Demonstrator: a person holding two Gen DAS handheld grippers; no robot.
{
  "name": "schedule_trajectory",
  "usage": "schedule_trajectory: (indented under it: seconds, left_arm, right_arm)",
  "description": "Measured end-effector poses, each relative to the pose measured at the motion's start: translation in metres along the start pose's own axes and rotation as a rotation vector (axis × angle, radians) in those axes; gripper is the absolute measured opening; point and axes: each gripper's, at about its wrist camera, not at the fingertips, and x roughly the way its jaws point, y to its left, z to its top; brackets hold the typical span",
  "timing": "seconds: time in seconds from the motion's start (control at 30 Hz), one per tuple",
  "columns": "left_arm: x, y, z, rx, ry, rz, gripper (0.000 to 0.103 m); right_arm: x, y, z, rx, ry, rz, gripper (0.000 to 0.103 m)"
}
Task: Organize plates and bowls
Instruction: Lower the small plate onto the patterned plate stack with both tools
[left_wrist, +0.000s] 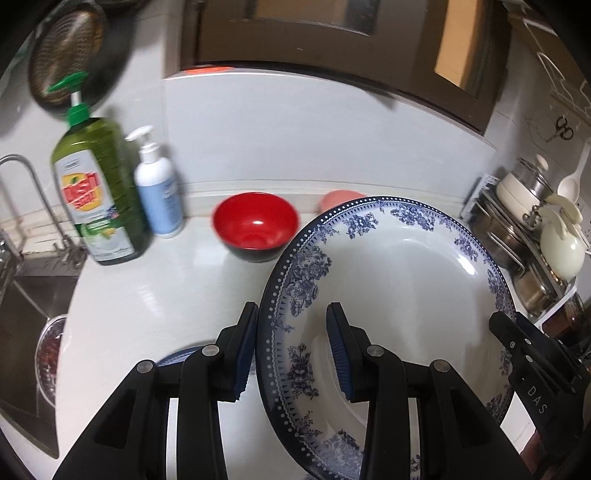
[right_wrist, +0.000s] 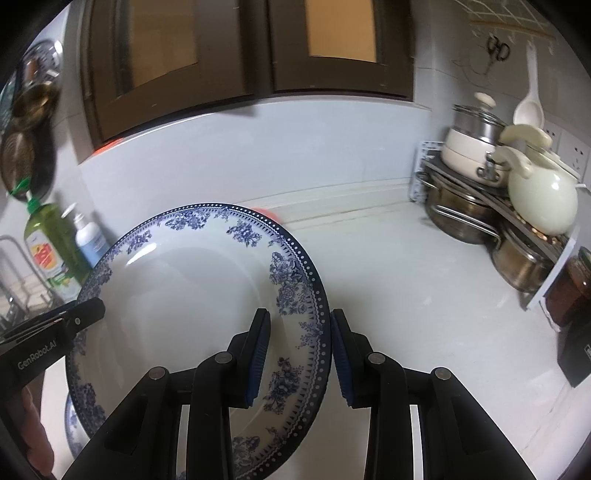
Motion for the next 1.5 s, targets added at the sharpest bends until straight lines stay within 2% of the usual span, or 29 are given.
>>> schedule_trajectory:
  seconds: [0.3,0.7,1.0,1.5]
  left_arm:
    - [-0.018,0.049,-0.01,-0.039,-0.015,0.045,0.037]
    - [-0.035,0.096,-0.038,-0.071,0.022,0.111,0.037]
    - [-0.03,0.117,-0.064,-0.087,0.084,0.154,0.037]
    - [-0.007,0.128,-0.091,-0.103,0.176,0.187,0.037]
  right_arm:
    - [-0.005,0.048,-0.009,-0.05,-0.005,0.053,0.034]
    - [-0.008,0.094,-0.036,-0.095,0.035,0.119,0.034]
    - [-0.001,0.115,-0.064,-0.115,0.114,0.149,0.035]
    - [0.021,0.124,-0.093,-0.134,0.221,0.159,0.035]
